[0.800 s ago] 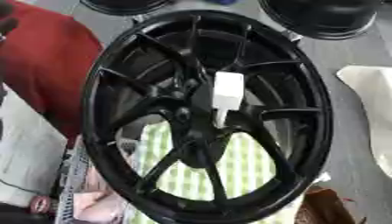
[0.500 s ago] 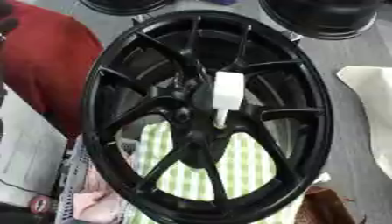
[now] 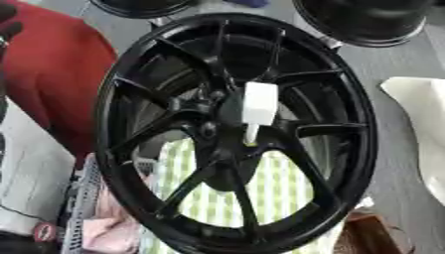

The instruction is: Pull the pin out of the wheel hub.

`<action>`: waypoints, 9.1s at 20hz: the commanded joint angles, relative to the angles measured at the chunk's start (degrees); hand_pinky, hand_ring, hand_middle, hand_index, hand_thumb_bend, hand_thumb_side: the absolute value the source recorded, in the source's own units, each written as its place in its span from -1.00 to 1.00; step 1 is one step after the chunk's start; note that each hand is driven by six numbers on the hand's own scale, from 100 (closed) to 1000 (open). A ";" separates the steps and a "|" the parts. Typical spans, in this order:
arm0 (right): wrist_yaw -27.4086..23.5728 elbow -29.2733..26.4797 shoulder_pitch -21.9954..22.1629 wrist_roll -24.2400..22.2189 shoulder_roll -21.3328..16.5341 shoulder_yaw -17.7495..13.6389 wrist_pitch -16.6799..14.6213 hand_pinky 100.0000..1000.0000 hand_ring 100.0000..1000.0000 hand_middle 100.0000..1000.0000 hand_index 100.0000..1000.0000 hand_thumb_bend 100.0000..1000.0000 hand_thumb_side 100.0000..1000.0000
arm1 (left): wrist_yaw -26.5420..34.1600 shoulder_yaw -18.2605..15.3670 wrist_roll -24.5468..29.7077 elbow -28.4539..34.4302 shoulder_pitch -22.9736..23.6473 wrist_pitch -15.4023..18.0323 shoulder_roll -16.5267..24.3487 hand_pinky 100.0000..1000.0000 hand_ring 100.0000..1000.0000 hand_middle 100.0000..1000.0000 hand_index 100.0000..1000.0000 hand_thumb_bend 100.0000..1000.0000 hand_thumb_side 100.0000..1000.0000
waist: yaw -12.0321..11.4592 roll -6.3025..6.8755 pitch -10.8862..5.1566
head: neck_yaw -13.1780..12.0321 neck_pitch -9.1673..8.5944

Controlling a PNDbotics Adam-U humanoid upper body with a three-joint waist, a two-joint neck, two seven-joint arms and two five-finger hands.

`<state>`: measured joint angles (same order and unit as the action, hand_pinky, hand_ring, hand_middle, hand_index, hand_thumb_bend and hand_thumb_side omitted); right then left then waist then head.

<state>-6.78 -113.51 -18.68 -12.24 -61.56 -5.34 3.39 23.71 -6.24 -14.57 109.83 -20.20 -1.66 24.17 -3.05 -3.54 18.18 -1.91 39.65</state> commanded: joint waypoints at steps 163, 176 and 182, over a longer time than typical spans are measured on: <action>13.93 4.52 -36.57 -29.12 13.93 33.46 18.87 0.24 0.07 -0.37 -0.08 -0.78 -1.00 | -0.47 0.31 0.49 -0.24 -1.62 -1.26 -0.51 0.68 0.50 0.08 0.46 -0.86 -0.03 | -4.67 -4.50 -1.13 | 2.35 2.70; 4.51 -0.86 -33.43 -23.49 4.74 19.99 20.35 0.25 0.03 -0.42 -0.10 -0.84 -1.00 | -0.69 -0.40 -0.10 -0.18 -0.82 -0.80 -0.02 0.69 0.50 0.08 0.46 -0.86 -0.04 | -2.36 -3.26 -1.54 | 0.81 2.65; 3.37 3.92 -23.31 -17.31 -3.43 10.35 19.87 0.26 0.04 -0.37 -0.05 -0.81 -1.00 | -1.22 -1.69 -1.31 0.12 -0.06 -0.21 0.25 0.69 0.50 0.08 0.46 -0.87 -0.03 | 0.12 -1.93 -0.35 | -1.41 1.32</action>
<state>-3.02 -110.72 -40.58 -30.44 -61.58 7.32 23.13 22.74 -7.11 -15.44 108.86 -20.06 -2.03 23.21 -3.12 -5.77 18.78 -2.73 41.72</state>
